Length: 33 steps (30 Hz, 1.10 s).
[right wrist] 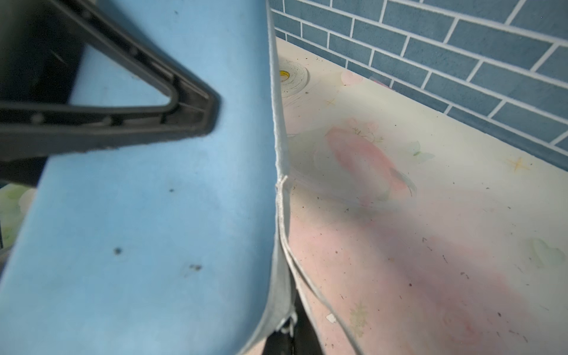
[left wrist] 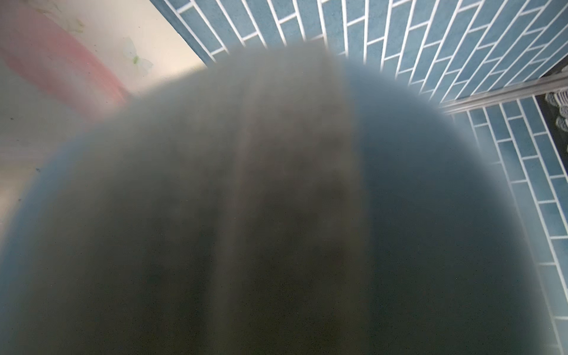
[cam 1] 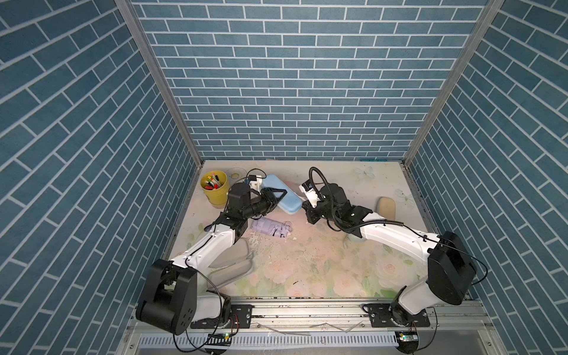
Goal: Put umbrellas into zippered umbrella sleeves
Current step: Zip the zipper on the umbrella sleeve, then place the umbrella sleeve at the center of the board.
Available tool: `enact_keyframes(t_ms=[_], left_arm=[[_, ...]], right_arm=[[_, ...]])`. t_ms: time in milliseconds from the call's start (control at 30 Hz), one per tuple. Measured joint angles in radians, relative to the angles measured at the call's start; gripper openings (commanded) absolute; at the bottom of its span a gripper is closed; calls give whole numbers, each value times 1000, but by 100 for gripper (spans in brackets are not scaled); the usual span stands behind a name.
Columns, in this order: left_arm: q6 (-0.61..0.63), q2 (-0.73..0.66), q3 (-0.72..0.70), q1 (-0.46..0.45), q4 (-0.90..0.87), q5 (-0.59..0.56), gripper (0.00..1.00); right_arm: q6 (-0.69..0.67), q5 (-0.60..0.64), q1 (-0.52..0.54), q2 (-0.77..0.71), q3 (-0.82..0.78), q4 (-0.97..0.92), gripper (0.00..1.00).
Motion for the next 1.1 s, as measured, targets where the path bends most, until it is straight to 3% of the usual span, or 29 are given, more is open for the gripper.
enact_keyframes(t_ms=[133, 167, 233, 267, 433, 500, 567, 633, 833, 900, 967, 1033, 1100], left_arm=[[64, 14, 24, 4, -35, 56, 0], [76, 21, 28, 5, -37, 73, 0], [99, 38, 40, 8, -53, 101, 0], [120, 44, 49, 12, -80, 121, 1], [227, 103, 75, 7, -211, 141, 10], [265, 165, 105, -23, -245, 117, 13], [300, 259, 163, -96, -271, 92, 16], [322, 355, 227, -177, -278, 82, 18], [346, 665, 465, -375, -290, 68, 24], [349, 750, 536, -412, -301, 68, 35], [359, 825, 604, -434, -328, 66, 59], [380, 875, 663, -445, -378, 58, 76], [426, 870, 709, -446, -447, 35, 86]], right_arm=[[-38, -43, -16, -5, 14, -51, 0], [-42, -57, -19, -5, 22, -70, 5], [-32, -76, -29, -5, 39, -120, 25], [-27, -74, -39, -5, 45, -145, 28], [14, 49, -121, -103, -22, -230, 33], [34, 137, -138, -188, -80, -262, 30], [72, 229, -152, -259, -106, -300, 11], [137, 279, -174, -277, -98, -331, 1], [254, 269, -296, -207, -12, -455, 2], [270, 248, -299, -212, -12, -467, 9], [289, 217, -299, -219, -12, -470, 16], [298, 187, -299, -222, -12, -470, 23], [311, 162, -299, -220, -12, -470, 28]])
